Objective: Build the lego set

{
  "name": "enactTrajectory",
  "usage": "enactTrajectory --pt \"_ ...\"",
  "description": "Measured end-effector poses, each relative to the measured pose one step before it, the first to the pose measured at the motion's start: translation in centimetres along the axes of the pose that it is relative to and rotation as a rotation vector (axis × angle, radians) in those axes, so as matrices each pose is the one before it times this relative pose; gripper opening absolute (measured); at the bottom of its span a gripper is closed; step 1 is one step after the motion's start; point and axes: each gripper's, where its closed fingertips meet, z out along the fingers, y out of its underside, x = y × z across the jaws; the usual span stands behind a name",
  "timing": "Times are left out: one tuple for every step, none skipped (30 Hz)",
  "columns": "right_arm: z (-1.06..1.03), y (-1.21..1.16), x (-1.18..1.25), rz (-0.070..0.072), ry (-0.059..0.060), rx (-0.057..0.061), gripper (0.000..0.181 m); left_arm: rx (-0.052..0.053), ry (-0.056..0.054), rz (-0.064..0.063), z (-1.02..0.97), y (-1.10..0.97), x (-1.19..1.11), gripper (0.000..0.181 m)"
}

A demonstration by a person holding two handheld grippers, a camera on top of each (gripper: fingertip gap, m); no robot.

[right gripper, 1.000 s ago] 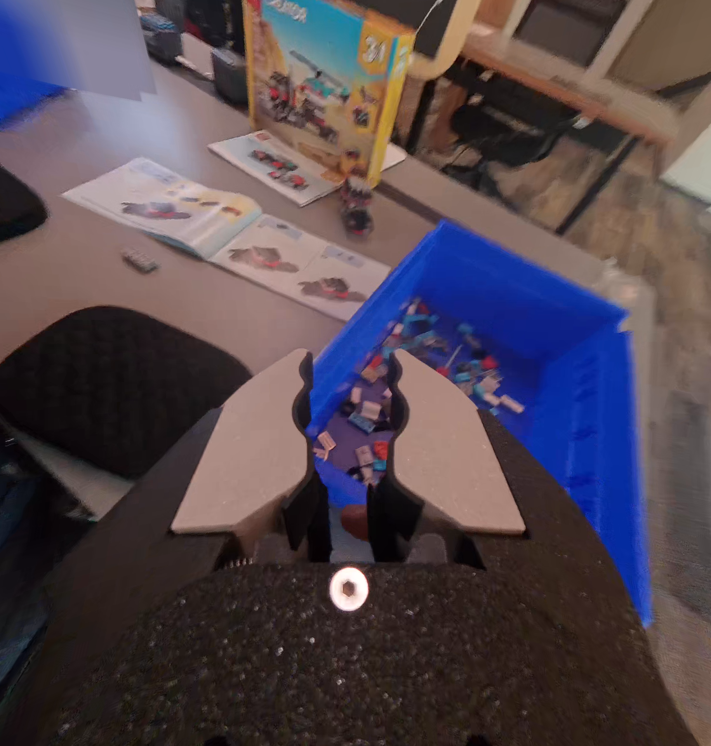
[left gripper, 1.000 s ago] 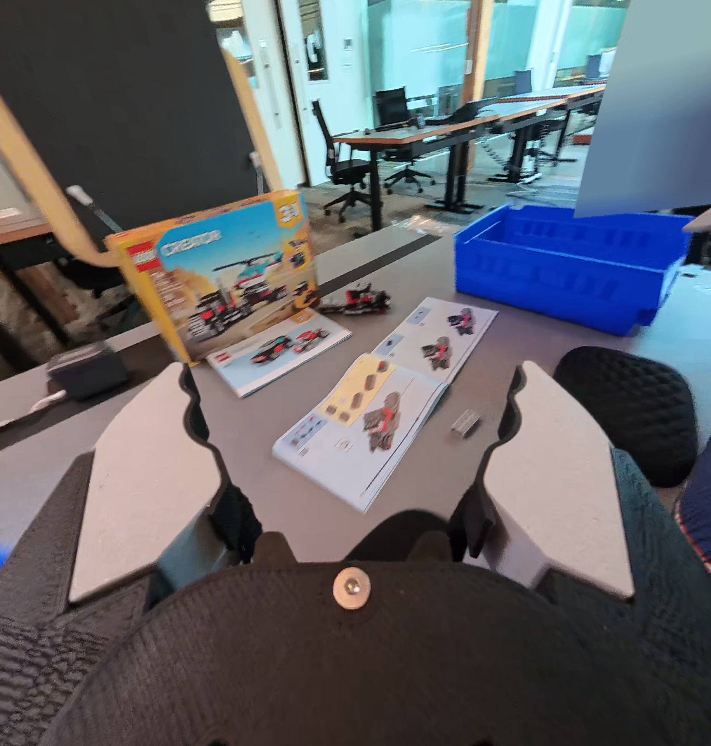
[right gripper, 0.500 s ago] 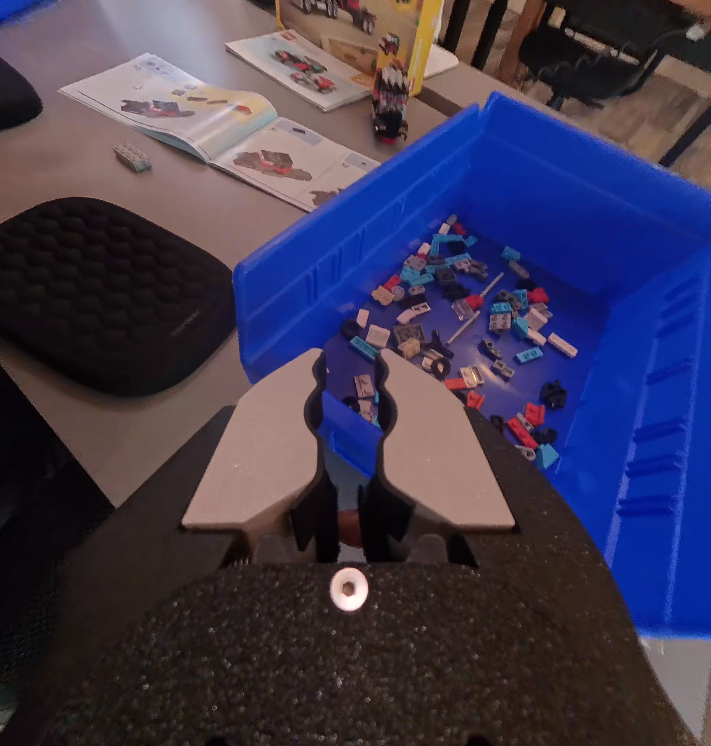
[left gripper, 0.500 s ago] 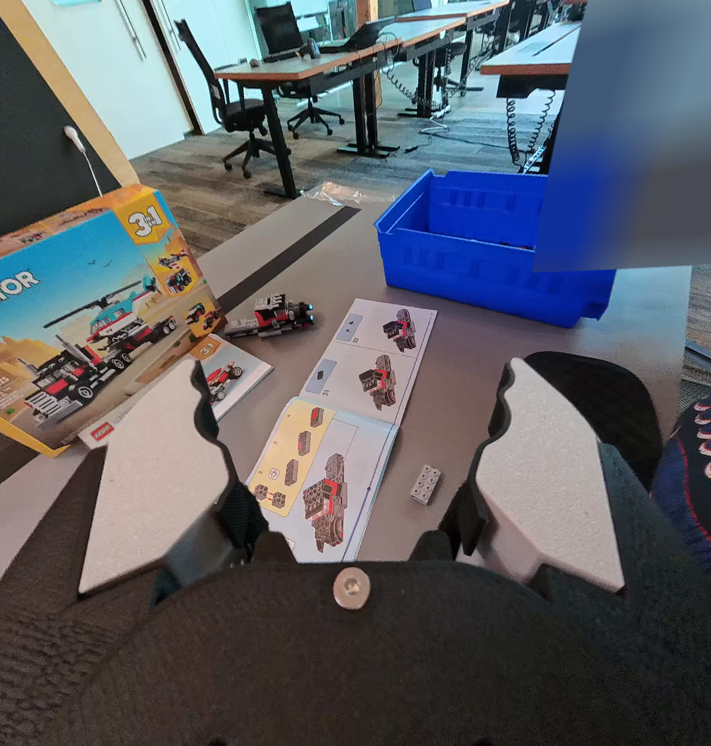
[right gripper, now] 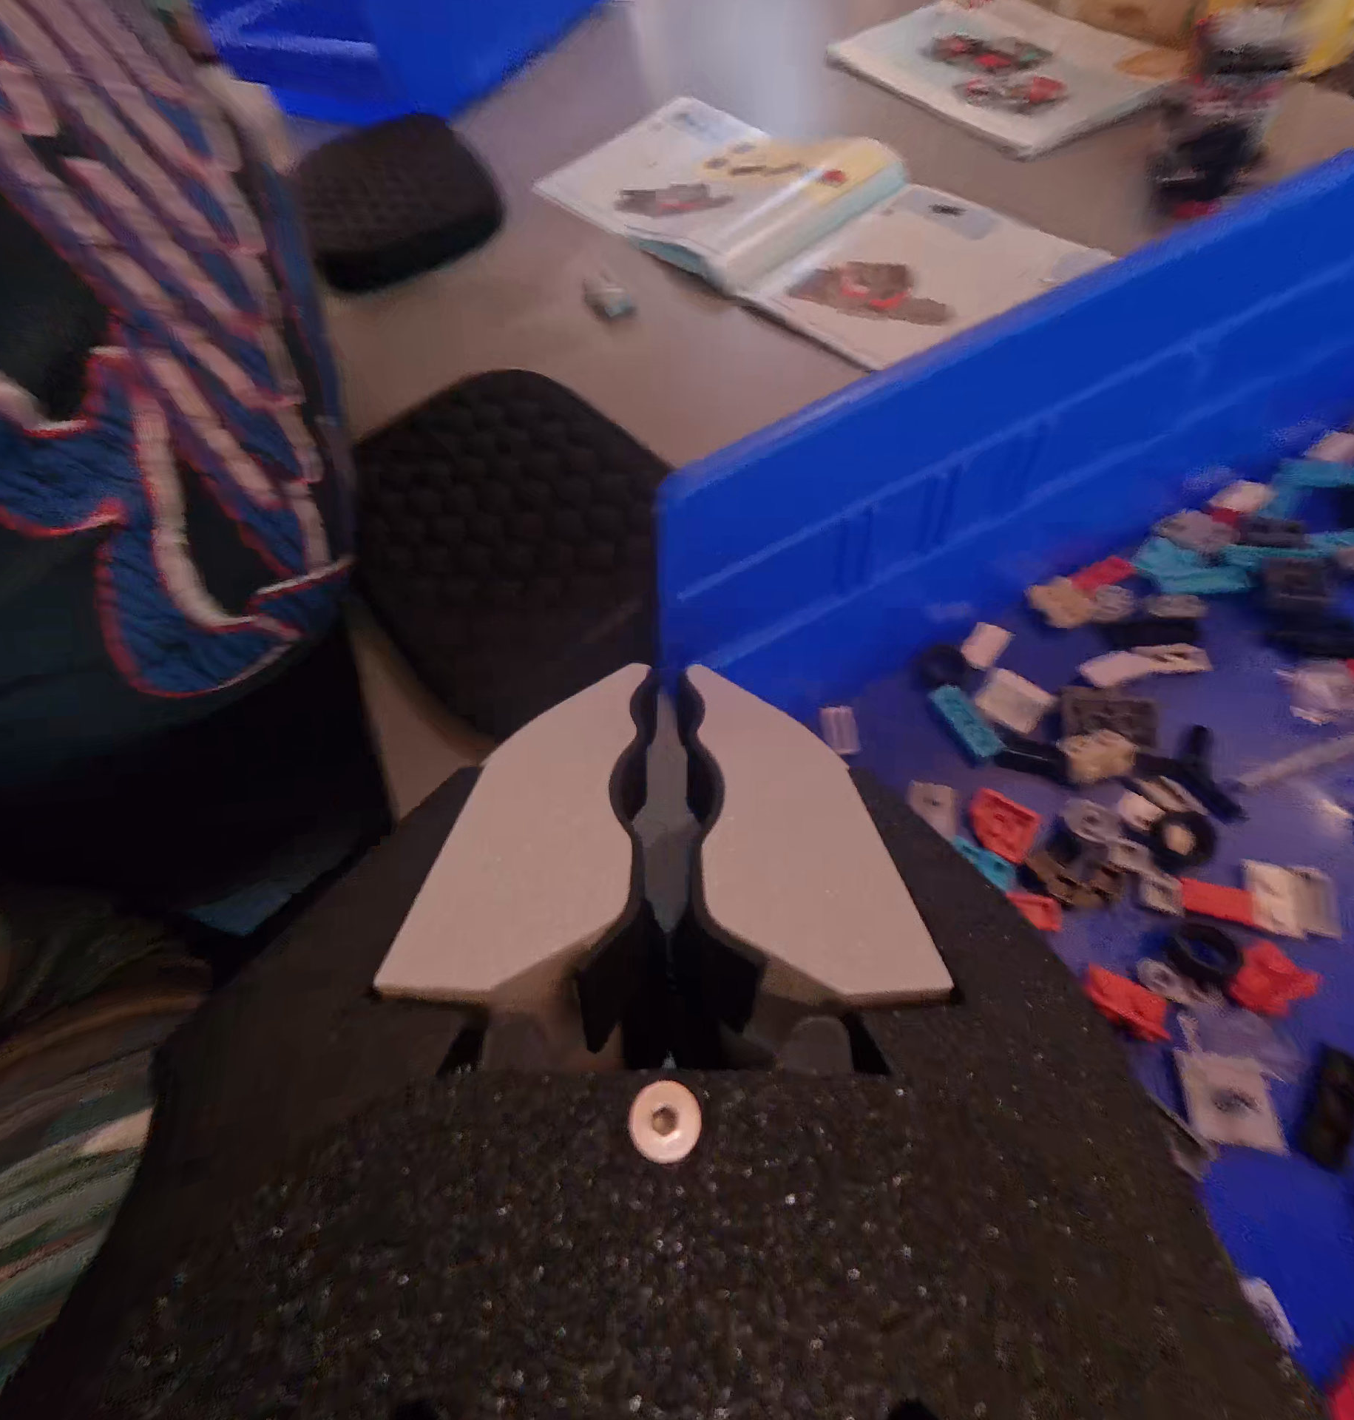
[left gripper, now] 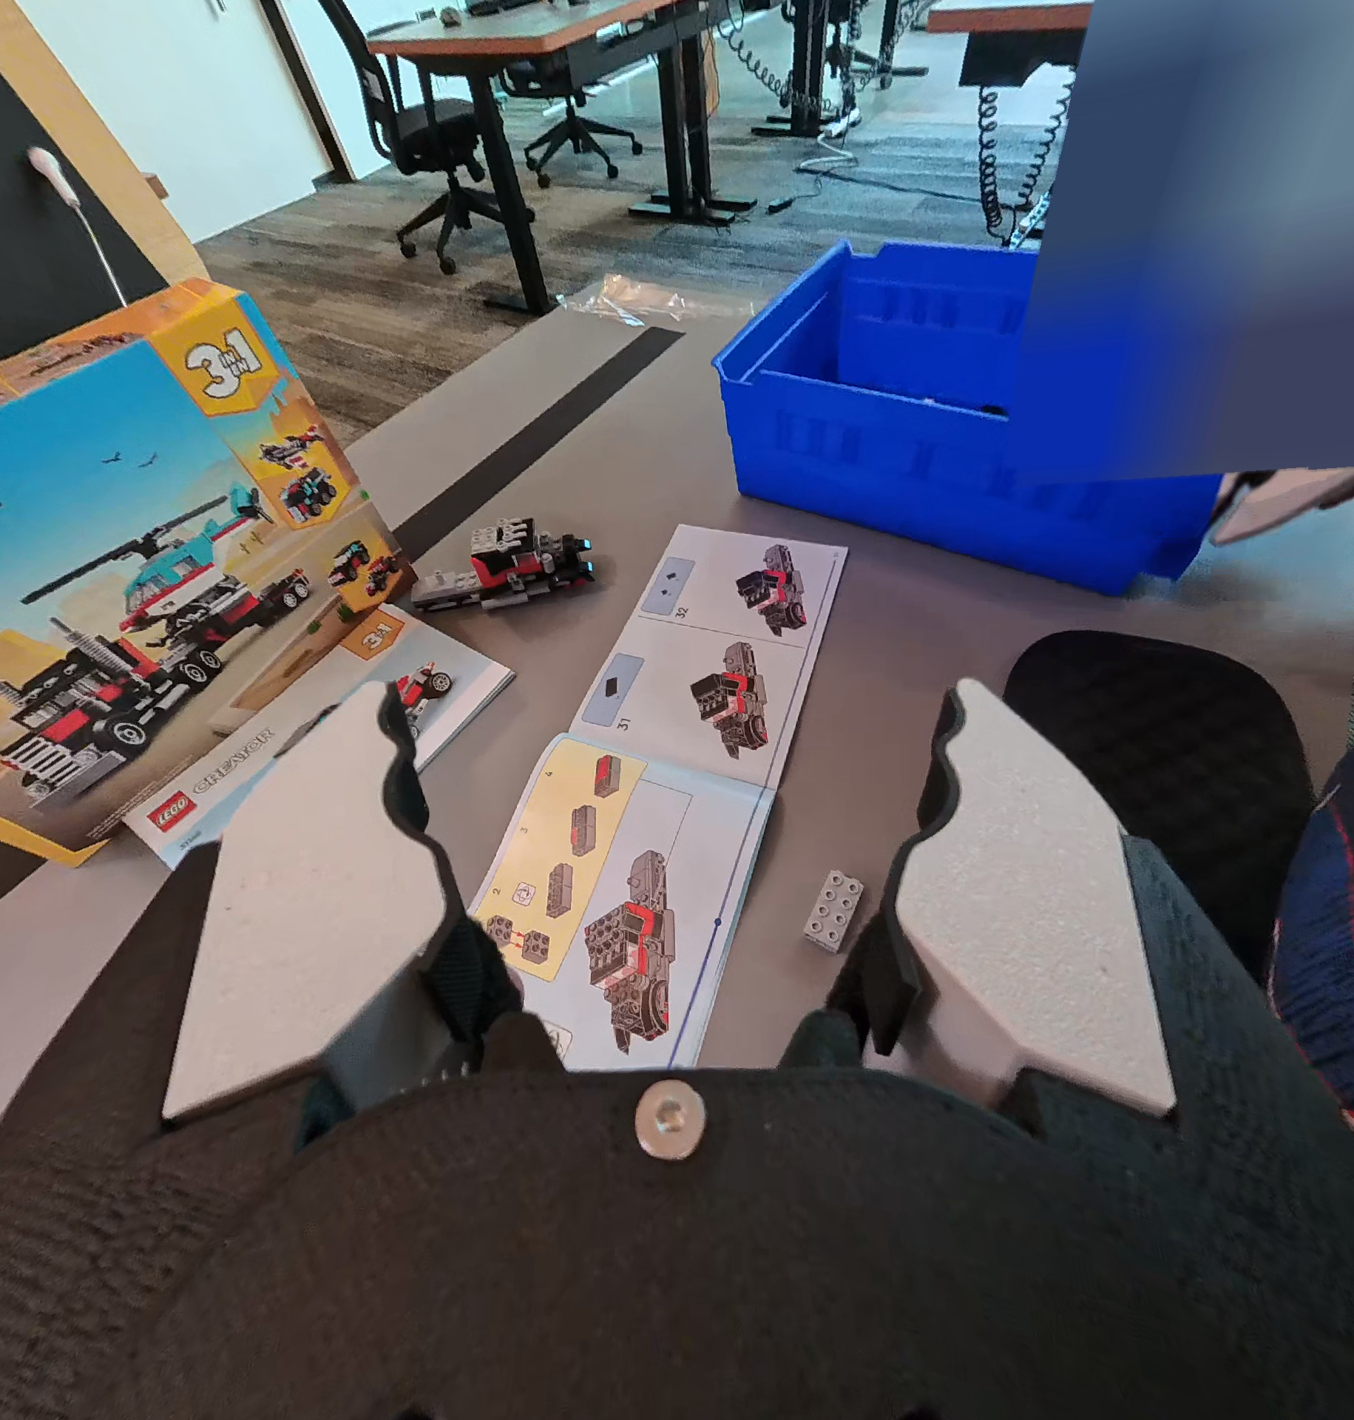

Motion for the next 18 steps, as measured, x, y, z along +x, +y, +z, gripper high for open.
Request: enactTrajectory --pt "0.151 0.043 -1.124 -0.002 -0.0678 -0.0058 0.005 0.0094 0.0014 -0.0042 -0.074 -0.096 -0.066 0.124" --pt "0.026 0.222 -0.767 -0.0039 -0.0367 -0.0194 0.007 0.0032 0.0035 -0.0046 -0.062 -0.005 -0.045 0.123" --pt "-0.216 0.307 -0.285 -0.0048 -0.0004 -0.022 0.009 -0.0034 0.0025 -0.0031 -0.054 0.111 -0.049 0.122" --pt "-0.517 0.21 0.133 -0.003 0.0317 -0.007 0.009 -0.0084 0.0006 0.0001 -0.051 0.178 -0.068 0.122" --pt "-0.77 0.082 0.485 0.0032 0.0537 0.009 0.01 -0.0101 -0.0008 0.0036 -0.051 0.233 -0.062 0.122" --pt "-0.97 0.055 0.819 0.0097 0.073 0.0142 0.011 -0.0089 -0.0023 0.0052 -0.058 0.235 -0.092 0.122" --pt "-1.077 0.148 1.256 0.0148 0.0967 0.0091 0.013 -0.0067 -0.0028 0.0037 -0.027 0.224 -0.099 0.121" --pt "-1.133 0.287 1.619 0.0181 0.1147 -0.0024 0.016 -0.0046 -0.0011 0.0004 -0.001 0.207 -0.087 0.12" --pt "-1.08 0.367 1.768 0.0196 0.1184 -0.0122 0.019 -0.0021 0.0013 -0.0027 0.041 0.158 -0.069 0.12" --pt "-0.954 0.312 1.651 0.0202 0.1051 -0.0126 0.02 0.001 0.0021 -0.0047 0.07 0.103 -0.042 0.12" --pt "-0.764 0.188 1.299 0.0198 0.0782 -0.0071 0.022 0.0033 0.0016 -0.0053 0.107 0.052 -0.036 0.119" --pt "-0.585 0.085 0.983 0.0207 0.0563 -0.0049 0.026 0.0034 0.0031 -0.0043 0.134 0.037 -0.005 0.119" --pt "-0.402 0.083 0.773 0.0209 0.0434 -0.01 0.029 0.0015 0.0057 -0.0021 0.138 0.038 0.064 0.119" --pt "-0.231 0.164 0.556 0.0174 0.0312 -0.0197 0.032 -0.0012 0.0062 0.0006 0.133 0.063 0.086 0.119" --pt "-0.075 0.128 0.335 0.0123 0.0191 -0.0207 0.034 -0.0034 0.0045 0.0031 0.134 0.083 0.059 0.119" --pt "0.046 0.112 0.049 0.0071 0.0028 -0.0178 0.034 -0.0051 0.0033 0.0051 0.113 0.129 0.04 0.119" --pt "0.094 0.121 -0.201 0.0021 -0.0115 -0.0177 0.034 -0.0068 0.0032 0.0053 0.106 0.162 0.015 0.119" --pt "0.111 0.135 -0.327 -0.0013 -0.0173 -0.0164 0.033 -0.0083 0.0026 0.0039 0.085 0.187 -0.009 0.118"
